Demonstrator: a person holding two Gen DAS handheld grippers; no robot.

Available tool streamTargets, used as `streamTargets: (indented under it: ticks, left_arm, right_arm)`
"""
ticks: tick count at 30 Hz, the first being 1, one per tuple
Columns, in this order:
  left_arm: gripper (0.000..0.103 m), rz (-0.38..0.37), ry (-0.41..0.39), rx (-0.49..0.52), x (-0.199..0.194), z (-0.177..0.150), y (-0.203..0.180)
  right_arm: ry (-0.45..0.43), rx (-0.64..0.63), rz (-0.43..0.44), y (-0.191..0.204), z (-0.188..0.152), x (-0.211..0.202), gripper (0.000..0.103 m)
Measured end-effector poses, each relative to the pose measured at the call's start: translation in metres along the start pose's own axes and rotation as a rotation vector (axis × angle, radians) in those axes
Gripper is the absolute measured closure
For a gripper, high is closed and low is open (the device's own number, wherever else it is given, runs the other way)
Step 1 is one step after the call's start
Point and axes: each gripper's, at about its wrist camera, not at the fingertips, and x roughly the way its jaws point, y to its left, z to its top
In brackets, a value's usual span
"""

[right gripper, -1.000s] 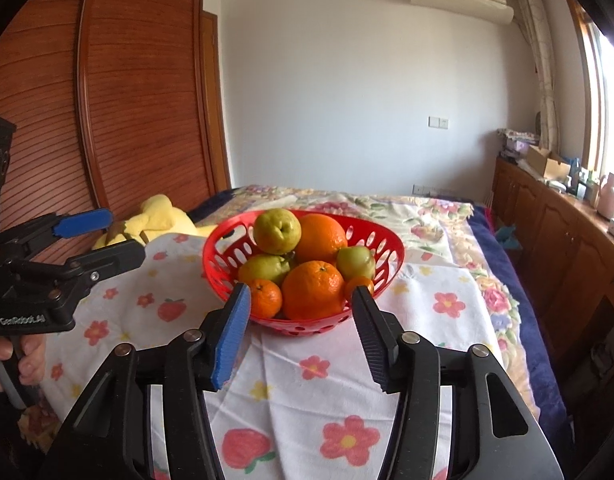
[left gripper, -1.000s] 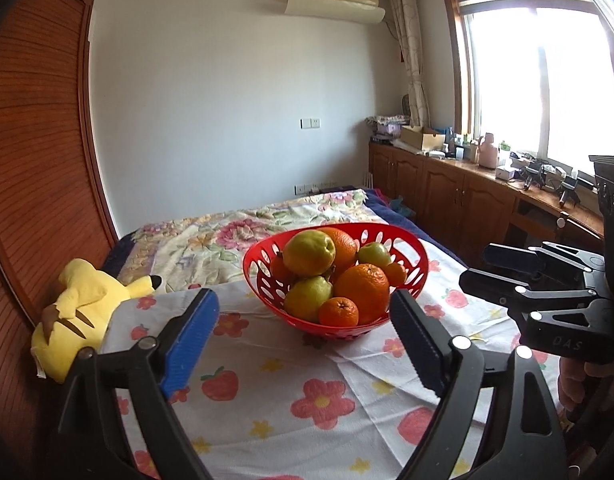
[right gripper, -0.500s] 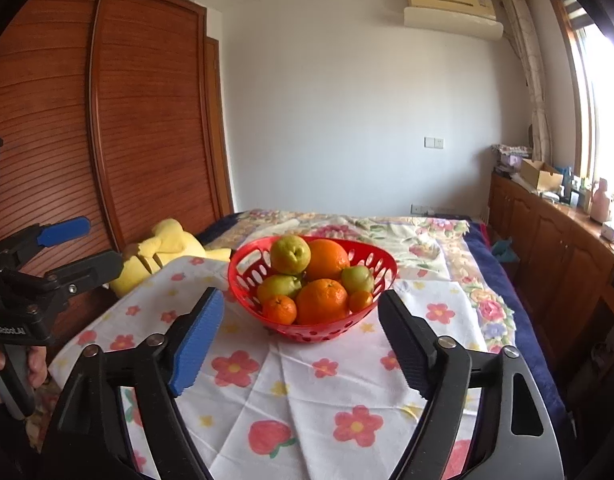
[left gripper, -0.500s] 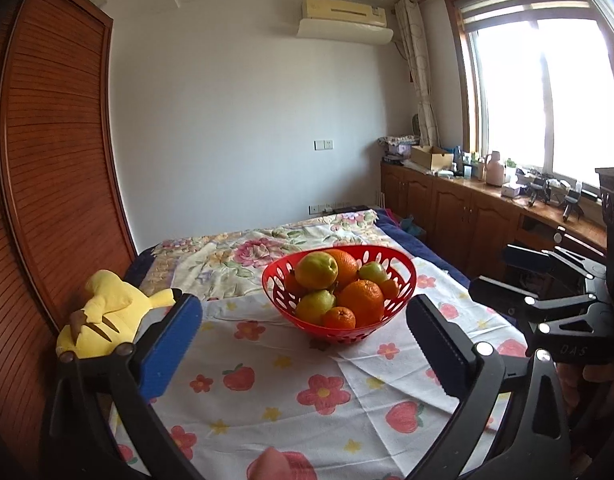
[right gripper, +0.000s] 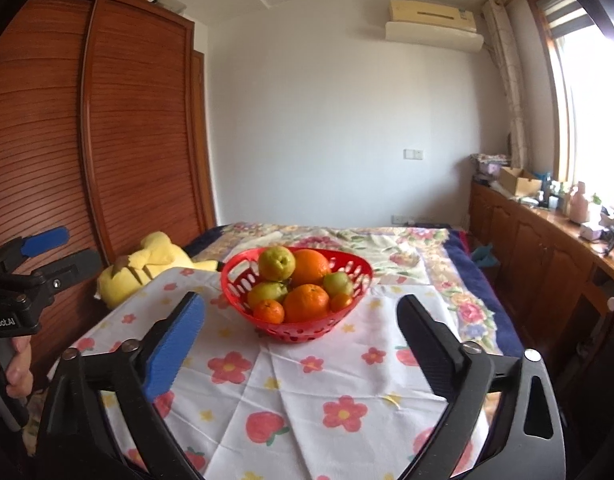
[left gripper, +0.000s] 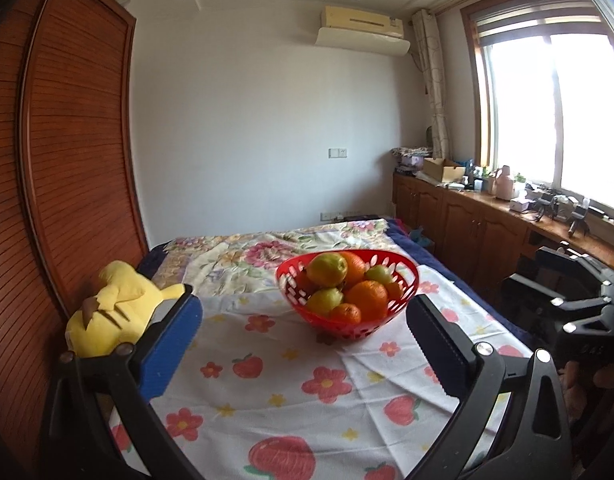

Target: Organize fruits

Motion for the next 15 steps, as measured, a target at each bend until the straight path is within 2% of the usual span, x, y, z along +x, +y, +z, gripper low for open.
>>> streamTargets:
  ticks: [15]
  left_arm:
    - [0.000,0.036,0.067,-0.033,0.007,-0.031,0.018]
  right_arm:
    - [-0.001,0.020,-0.033,0.003,-0.017,-0.005,0.001]
